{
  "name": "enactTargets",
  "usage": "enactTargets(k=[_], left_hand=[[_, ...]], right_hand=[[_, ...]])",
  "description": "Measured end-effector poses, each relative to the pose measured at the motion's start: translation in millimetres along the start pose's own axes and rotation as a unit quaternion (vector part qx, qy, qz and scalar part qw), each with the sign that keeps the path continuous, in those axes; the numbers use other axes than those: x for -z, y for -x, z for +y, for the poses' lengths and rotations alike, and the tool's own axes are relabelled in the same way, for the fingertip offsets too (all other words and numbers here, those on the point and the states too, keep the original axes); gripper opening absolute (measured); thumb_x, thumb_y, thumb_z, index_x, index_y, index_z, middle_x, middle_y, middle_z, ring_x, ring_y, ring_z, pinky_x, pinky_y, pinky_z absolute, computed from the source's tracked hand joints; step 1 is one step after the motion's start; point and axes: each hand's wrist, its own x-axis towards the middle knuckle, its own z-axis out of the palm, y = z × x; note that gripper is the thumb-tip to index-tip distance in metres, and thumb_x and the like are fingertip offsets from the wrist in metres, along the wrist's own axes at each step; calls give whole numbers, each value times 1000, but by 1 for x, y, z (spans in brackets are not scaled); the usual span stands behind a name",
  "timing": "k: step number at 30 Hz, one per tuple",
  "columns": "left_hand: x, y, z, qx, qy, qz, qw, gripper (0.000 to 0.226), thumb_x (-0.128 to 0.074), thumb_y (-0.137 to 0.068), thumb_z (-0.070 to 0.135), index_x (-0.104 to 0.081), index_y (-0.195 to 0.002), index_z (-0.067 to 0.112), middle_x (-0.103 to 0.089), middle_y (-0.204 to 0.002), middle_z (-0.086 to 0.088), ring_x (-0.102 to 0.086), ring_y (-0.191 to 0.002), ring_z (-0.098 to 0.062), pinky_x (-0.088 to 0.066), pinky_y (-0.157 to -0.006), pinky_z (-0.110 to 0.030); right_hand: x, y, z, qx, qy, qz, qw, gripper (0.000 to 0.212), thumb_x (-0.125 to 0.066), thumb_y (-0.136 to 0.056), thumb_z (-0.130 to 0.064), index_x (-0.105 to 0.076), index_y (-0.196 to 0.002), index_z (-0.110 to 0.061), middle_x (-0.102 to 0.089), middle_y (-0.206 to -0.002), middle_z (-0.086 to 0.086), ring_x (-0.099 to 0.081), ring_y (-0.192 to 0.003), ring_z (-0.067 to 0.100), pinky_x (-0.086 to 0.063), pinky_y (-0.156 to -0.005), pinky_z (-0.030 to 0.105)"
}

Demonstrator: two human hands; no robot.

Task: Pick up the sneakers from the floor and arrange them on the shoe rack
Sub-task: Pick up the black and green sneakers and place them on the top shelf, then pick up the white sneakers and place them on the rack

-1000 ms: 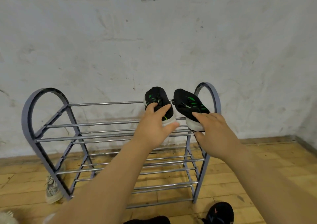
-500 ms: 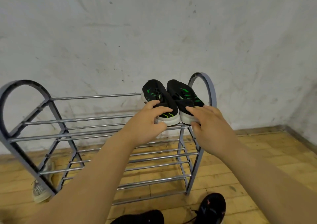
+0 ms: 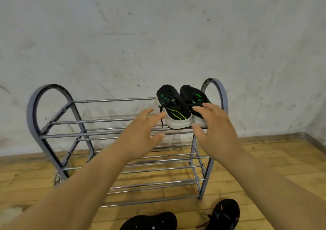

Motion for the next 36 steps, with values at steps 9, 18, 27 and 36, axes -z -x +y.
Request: enactTargets(k=[9,18,27,36], left_hand=[[68,116,-75,86,-84,-48,992,63,-64,-98,43,-36,-154,42,-43,-152,12,-40,-138,-7,-29,-108,-20],[150,228,-138,242,-92,-136,956,59,-69,-95,42,-40,-145,53,-43,-137,31,-51,-118,1,-42,-91,-13],[111,326,-224,361,26,-84,928,65,-70,-93,44,-40,-151,47,-48,-147,15,-54,-121,-5,-46,-100,-27],[-8,360,-335,429,143,-114,885,75,-70,-92,46,-31,-156,47,-43,-152,12,-53,-121,-11,-44,-95,-24]], right_hand=[[-39,9,-91,108,-169,-142,969,44,-61,-97,-27,-54,-140,-37,-56,-115,-22,-59,-91,3,-47,-77,15],[-118,25,-154,162,-131,-386,899,67,-61,-95,-53,-30,-154,-48,-43,-155,-16,-50,-131,10,-41,-104,27],[-203,54,-189,227,-38,-521,822,75,-50,-97,-64,-15,-160,-45,-17,-168,-16,-21,-153,10,-22,-123,29],[-333,111,-186,164,10,-620,767,63,-52,-100,-54,-26,-156,-47,-27,-165,-13,-33,-148,14,-30,-118,30]])
